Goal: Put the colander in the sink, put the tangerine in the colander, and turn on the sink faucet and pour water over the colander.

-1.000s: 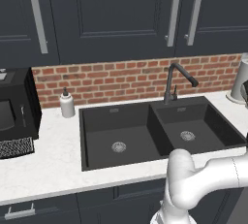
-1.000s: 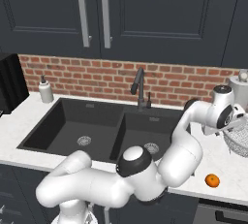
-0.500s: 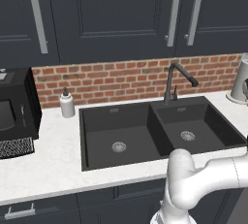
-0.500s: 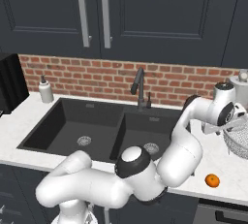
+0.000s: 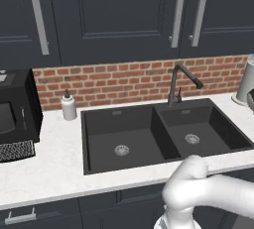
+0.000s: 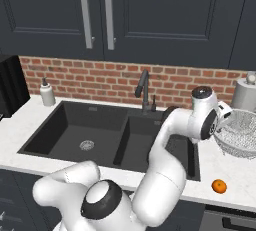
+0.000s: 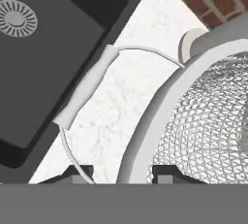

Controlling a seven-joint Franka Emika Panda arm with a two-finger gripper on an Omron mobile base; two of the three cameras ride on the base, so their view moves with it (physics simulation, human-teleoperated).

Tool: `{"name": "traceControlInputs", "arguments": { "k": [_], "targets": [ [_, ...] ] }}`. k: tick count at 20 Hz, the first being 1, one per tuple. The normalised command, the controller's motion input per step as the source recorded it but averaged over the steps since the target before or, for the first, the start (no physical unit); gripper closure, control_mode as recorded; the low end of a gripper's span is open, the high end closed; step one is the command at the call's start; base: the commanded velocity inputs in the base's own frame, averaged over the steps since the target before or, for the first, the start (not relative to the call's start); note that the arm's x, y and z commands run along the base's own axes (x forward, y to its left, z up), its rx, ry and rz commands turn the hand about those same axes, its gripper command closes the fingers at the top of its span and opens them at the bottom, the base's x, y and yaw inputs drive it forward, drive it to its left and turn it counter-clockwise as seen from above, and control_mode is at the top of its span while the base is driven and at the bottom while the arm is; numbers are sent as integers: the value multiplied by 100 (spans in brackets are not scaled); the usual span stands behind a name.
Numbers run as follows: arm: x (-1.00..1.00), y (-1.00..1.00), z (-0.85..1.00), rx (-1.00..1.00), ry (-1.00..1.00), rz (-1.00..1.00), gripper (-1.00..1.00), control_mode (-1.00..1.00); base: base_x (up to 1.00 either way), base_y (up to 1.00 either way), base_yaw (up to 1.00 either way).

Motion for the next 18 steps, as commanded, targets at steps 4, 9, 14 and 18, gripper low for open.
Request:
{"name": "traceControlInputs", "arguments": {
  "k": [4, 9, 14, 18],
  "targets": [
    [-58, 98, 0, -20, -28, 24, 100, -100, 0, 0, 0],
    [-3, 69, 20, -1, -5, 21, 100, -100, 0, 0, 0],
    [0, 55, 34, 0, 3, 21, 100, -100, 0, 0, 0],
    [1, 15, 34, 0, 13, 20, 100, -100, 0, 0, 0]
  ]
}}
